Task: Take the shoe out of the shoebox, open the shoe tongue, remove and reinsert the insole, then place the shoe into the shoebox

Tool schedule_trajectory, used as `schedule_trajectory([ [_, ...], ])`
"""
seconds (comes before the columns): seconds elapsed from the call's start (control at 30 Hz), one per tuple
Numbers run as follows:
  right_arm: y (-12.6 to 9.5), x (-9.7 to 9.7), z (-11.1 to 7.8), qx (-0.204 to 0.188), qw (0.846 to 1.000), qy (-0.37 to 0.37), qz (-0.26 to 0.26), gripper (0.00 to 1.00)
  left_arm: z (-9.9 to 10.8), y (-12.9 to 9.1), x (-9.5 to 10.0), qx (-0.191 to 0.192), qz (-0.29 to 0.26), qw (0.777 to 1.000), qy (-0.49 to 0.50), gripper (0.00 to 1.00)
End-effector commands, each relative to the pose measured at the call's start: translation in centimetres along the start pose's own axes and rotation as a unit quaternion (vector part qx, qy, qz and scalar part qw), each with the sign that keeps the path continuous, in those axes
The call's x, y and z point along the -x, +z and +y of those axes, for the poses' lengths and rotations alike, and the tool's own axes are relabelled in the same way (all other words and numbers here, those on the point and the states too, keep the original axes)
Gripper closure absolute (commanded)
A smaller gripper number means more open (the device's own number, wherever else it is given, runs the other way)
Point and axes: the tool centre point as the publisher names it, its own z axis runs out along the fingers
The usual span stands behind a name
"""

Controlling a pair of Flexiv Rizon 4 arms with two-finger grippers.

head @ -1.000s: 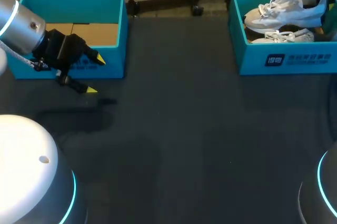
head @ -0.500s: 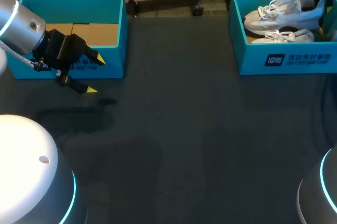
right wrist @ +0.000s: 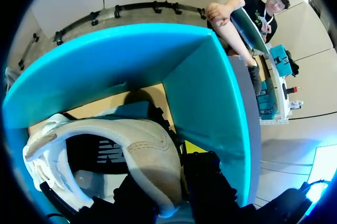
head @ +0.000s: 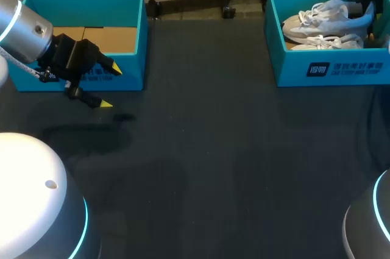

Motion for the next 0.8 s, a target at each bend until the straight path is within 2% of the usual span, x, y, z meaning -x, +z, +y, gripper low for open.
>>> schedule_trajectory([
  [0.03, 0.7, -0.3, 0.2, -0.001, 1.0, 0.001, -0.001, 1.0, 0.0, -0.1, -0.1, 0.001, 0.0, 1.0, 0.001, 0.0],
  [0.07, 0.8, -0.3, 0.2, -0.001, 1.0, 0.002, -0.001, 1.0, 0.0, -0.1, -0.1, 0.001, 0.0, 1.0, 0.001, 0.0],
  [0.1, 0.8, -0.3, 0.2, 0.0, 1.0, 0.003, 0.0, 0.86, 0.0, -0.1, -0.1, 0.001, 0.0, 1.0, 0.001, 0.0],
  [0.17, 0.7, -0.1, 0.3, 0.003, 1.0, 0.008, 0.001, 0.71, 0.0, -0.1, -0.1, 0.001, 0.0, 1.0, 0.001, 0.0],
  [0.3, 0.7, 0.1, 0.4, 0.005, 1.0, 0.011, 0.003, 0.65, 0.0, -0.1, -0.1, 0.001, 0.0, 1.0, 0.001, 0.0],
  [0.5, 0.7, 0.5, 0.5, 0.009, 1.0, 0.012, 0.004, 0.64, 0.0, -0.1, -0.1, 0.001, 0.0, 1.0, 0.001, 0.0],
  [0.8, -1.8, 2.0, 0.0, 0.024, 1.0, 0.011, 0.011, 0.59, 0.0, -0.1, -0.1, 0.001, 0.0, 1.0, 0.001, 0.0],
])
